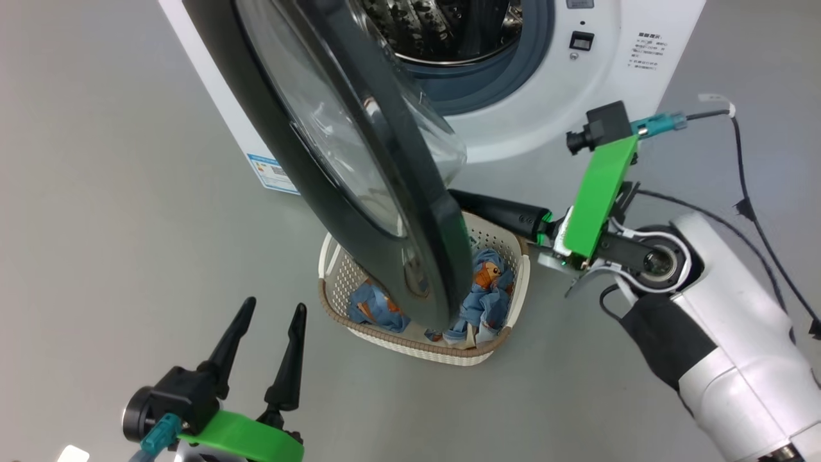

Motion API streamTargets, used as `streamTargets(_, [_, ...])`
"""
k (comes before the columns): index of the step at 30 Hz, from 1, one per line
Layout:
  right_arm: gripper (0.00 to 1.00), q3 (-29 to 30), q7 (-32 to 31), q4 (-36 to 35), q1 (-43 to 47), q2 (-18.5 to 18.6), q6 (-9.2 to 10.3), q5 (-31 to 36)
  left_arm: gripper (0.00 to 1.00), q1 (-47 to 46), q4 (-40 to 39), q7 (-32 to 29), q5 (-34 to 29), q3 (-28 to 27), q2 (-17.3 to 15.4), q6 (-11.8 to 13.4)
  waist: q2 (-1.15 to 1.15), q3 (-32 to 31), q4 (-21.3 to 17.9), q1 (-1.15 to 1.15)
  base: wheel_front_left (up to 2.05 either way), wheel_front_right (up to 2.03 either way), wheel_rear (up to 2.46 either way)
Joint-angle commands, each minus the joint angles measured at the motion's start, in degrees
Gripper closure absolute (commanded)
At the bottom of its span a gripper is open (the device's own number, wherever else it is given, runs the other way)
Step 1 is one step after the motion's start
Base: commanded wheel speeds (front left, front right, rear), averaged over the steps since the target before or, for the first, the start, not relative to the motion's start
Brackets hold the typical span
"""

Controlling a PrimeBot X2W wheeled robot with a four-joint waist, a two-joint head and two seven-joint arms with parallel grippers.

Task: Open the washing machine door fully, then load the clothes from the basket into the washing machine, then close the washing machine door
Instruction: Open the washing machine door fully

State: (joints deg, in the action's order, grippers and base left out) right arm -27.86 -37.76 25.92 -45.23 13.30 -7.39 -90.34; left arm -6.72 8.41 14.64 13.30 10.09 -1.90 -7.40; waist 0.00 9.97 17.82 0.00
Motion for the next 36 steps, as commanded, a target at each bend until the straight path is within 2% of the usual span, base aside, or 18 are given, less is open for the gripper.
streamTargets(1, [1.00,-1.2,-0.4,-2.2,1.5,-2.0,-0.10,-0.1,0.00,0.2,-1.2,0.4,-0.7,-2.0,-1.0,-0.1,0.00,-0.2,0.2,0.00,0.00,0.00,0.00])
streamTargets(20, [1.00,-3.7,-0.5,-4.3,4.1,-5.7,-0.10,0.5,0.00,0.4,-1.0,0.4,-0.4,-2.3,-1.0,-0.1,0.00,-1.5,0.5,0.00,0.00,0.00,0.00])
streamTargets(31, [1.00,-2.2,2.5,-3.7,6.5,-3.8,-0.10,1.0,0.00,0.3,0.0,0.4,-1.7,-2.9,-1.0,-0.1,0.00,-3.3,-2.6,0.00,0.00,0.00,0.00])
streamTargets(35, [0.56,-1.8,4.0,-4.2,8.2,-2.5,-0.10,1.5,0.00,0.6,0.3,0.4,-1.7,-3.2,-1.7,-0.1,0.00,-4.1,-4.1,0.00,0.00,0.00,0.00])
streamTargets(36, [0.33,-1.8,4.5,-4.3,8.6,-2.2,-0.10,1.7,0.00,0.7,0.4,0.4,-1.7,-3.3,-1.9,-0.1,0.00,-4.3,-4.5,0.00,0.00,0.00,0.00])
